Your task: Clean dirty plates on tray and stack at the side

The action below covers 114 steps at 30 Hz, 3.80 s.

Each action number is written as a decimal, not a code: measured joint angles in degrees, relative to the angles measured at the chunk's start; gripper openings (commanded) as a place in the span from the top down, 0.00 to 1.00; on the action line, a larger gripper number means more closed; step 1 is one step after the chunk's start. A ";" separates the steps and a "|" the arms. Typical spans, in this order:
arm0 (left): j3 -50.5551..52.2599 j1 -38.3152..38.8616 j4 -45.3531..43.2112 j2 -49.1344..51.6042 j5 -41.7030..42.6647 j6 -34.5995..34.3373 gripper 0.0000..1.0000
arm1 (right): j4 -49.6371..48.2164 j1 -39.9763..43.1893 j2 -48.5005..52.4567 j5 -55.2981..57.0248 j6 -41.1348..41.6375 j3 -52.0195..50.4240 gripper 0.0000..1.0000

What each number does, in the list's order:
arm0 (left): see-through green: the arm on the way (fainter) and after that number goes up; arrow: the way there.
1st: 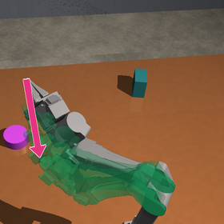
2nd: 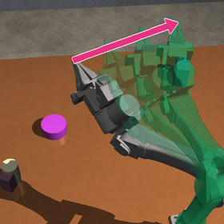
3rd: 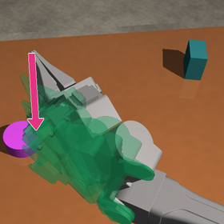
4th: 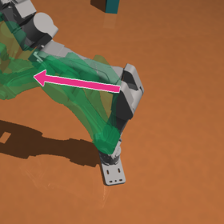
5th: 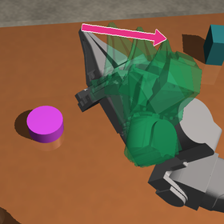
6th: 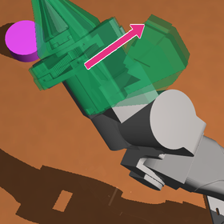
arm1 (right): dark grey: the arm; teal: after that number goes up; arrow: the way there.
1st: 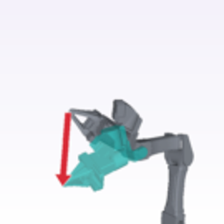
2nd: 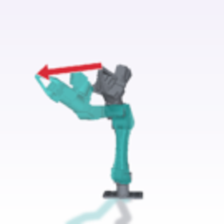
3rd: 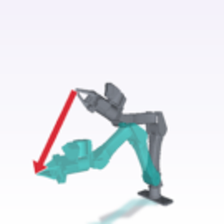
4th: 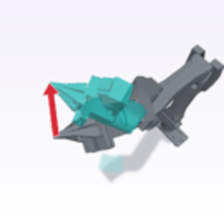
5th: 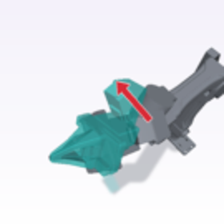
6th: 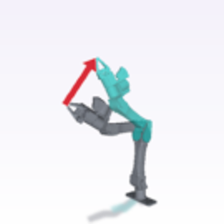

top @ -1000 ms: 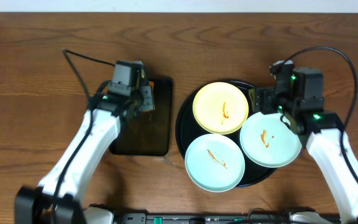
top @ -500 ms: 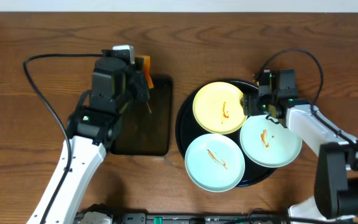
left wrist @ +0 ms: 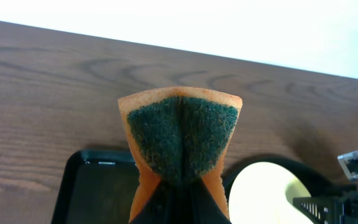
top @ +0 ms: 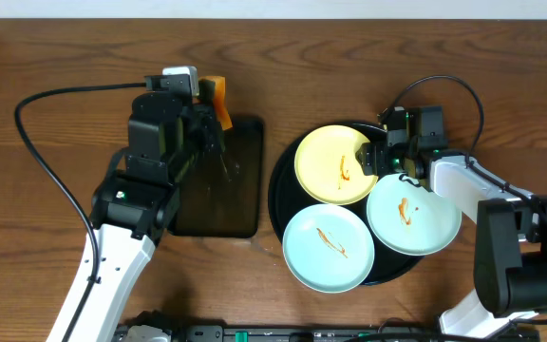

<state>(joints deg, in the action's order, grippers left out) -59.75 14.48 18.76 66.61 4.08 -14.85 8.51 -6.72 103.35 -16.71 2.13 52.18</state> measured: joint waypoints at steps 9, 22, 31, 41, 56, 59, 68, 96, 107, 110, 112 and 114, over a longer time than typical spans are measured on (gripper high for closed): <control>0.00 0.00 1.25 0.02 -0.24 0.00 0.92 | -0.59 -0.42 0.02 -1.27 1.09 0.28 0.04; 0.00 0.00 1.86 0.02 -1.46 0.00 0.92 | 0.22 -0.48 0.44 -1.38 3.06 0.26 0.49; 0.00 0.00 1.86 0.02 -1.49 0.00 0.92 | 0.39 -0.48 0.52 -1.38 3.37 0.26 0.58; 0.00 0.00 1.88 0.02 -1.46 0.00 0.92 | 0.96 -0.48 0.52 -1.36 3.63 0.26 0.74; 0.00 0.00 2.32 2.21 -1.46 0.00 0.92 | 3.06 -0.48 0.52 -0.20 3.74 0.31 0.99; 0.02 0.00 2.91 3.23 -1.49 -0.02 0.92 | 3.06 -0.48 0.52 -0.17 3.74 0.33 0.99; 0.02 0.00 4.85 7.65 -1.49 0.00 0.92 | 3.08 -0.48 0.52 -0.09 3.78 0.33 0.99; 0.02 0.00 11.19 28.46 -1.46 -0.02 0.92 | 3.19 -0.48 0.52 -0.04 3.78 0.37 0.99; 0.02 0.00 11.19 28.46 -1.40 -0.02 0.93 | 3.19 -0.48 0.52 -0.04 3.78 0.37 0.99; -0.09 0.00 11.96 28.46 0.33 -0.02 0.93 | 3.21 -0.48 0.52 -0.04 3.78 0.37 0.99; -1.20 0.11 14.58 28.46 1.86 0.00 0.92 | 3.19 -0.48 0.52 -0.04 3.78 0.39 0.99; -3.93 0.74 17.16 28.46 2.67 0.09 0.92 | 3.19 -0.48 0.52 -0.04 3.78 0.39 0.99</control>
<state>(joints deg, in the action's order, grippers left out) -63.68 15.22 35.92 95.07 6.74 -14.76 11.70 -7.20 103.88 -16.75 5.91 52.58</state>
